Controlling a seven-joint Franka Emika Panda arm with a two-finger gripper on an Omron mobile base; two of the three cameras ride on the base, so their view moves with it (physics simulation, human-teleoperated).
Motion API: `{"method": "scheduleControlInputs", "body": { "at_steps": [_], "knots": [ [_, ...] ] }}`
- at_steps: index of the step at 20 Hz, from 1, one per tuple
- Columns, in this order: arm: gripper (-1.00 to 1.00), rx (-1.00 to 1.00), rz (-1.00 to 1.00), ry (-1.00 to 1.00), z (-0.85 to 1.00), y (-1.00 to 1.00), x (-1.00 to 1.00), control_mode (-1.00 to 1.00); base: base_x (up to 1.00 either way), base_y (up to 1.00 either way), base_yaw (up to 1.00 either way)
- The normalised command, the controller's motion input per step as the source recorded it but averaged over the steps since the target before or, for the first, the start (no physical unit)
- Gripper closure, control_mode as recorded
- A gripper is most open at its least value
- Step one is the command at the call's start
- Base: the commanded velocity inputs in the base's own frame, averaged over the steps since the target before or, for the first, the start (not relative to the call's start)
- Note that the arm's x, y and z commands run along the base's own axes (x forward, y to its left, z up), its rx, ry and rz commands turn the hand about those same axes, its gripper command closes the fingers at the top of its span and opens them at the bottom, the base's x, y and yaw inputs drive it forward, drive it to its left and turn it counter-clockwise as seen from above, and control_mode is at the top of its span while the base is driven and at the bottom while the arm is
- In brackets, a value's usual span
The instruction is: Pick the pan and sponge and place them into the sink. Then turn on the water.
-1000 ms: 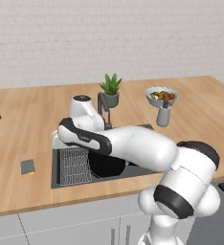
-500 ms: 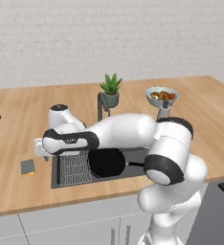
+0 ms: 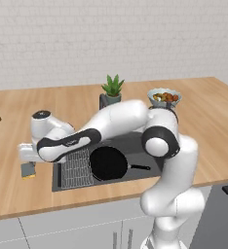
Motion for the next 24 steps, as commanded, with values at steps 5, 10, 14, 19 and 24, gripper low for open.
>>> {"method": "scheduleControlInputs", "body": {
  "at_steps": [5, 10, 14, 19, 24],
  "knots": [
    [-1.00, -0.01, 0.00, 0.08, 0.00, 0.21, 0.22, -1.00, 0.00, 0.00, 0.00],
    [-1.00, -0.05, 0.02, 0.00, 0.00, 0.04, 0.22, -1.00, 0.00, 0.00, 0.00],
    [-1.00, -0.03, 0.11, 0.00, -0.06, 0.00, 0.15, -1.00, 0.00, 0.00, 0.00],
    [-1.00, 0.00, 0.13, 0.00, -0.33, -0.05, 0.13, -1.00, 0.00, 0.00, 0.00],
    [-1.00, 0.00, 0.20, -0.04, -0.49, -0.03, 0.03, -1.00, 0.00, 0.00, 0.00]
  ]
}}
